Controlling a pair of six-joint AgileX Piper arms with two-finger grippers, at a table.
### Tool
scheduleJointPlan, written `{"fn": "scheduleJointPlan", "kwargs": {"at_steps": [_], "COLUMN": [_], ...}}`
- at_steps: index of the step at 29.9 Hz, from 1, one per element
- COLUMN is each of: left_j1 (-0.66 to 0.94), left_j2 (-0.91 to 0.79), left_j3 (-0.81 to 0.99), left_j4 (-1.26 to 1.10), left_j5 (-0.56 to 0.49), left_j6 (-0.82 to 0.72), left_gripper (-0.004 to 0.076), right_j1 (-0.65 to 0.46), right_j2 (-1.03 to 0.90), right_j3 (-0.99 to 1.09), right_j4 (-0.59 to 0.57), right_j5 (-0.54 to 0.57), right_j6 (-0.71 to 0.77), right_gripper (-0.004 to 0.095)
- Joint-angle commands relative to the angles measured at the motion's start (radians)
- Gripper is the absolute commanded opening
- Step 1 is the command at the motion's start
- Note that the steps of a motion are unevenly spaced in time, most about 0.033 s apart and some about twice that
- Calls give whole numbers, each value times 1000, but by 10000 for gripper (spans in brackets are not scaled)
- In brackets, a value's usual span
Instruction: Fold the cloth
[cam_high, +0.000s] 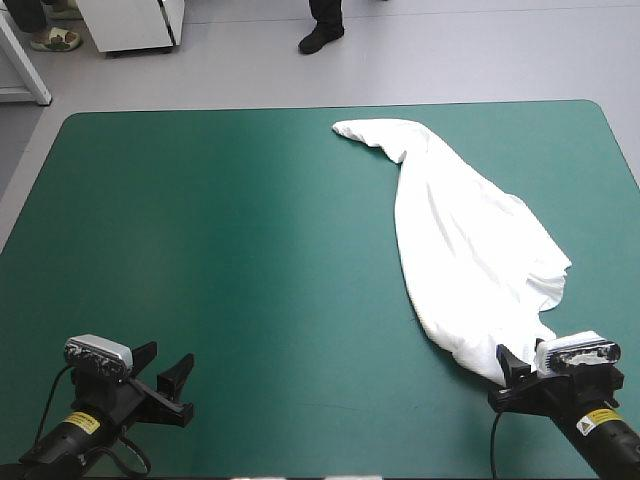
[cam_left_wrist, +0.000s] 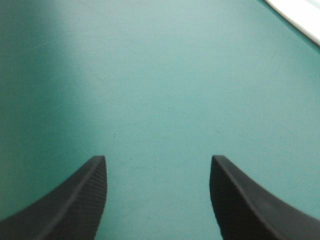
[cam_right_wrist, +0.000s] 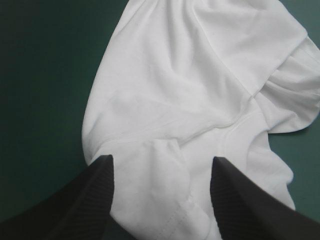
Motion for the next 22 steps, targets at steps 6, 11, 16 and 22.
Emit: {"fn": "scheduleJointPlan", "kwargs": {"at_steps": [6,11,16,22], "left_j1": [-5,-5,-5,-5], "left_j2": [8,13,34,42], "left_j3": [-85,-169,-209,-215], "left_j4": [-20,-10,-18,-30], "left_j5": [-151,-140,-131,-130], "left_j6": [-2,10,10,10], "left_gripper": [441,441,441,441], "right_j1": [1,1,1,1], "right_j2": [211,514,839,1185], "right_j3": [-320,-617,-890,-1146], "right_j4": [-64,-68,-70,-90], "right_j5": [-24,195,377,444], "right_j6": [20,27,45,78], "right_gripper": [662,660,660,660]}}
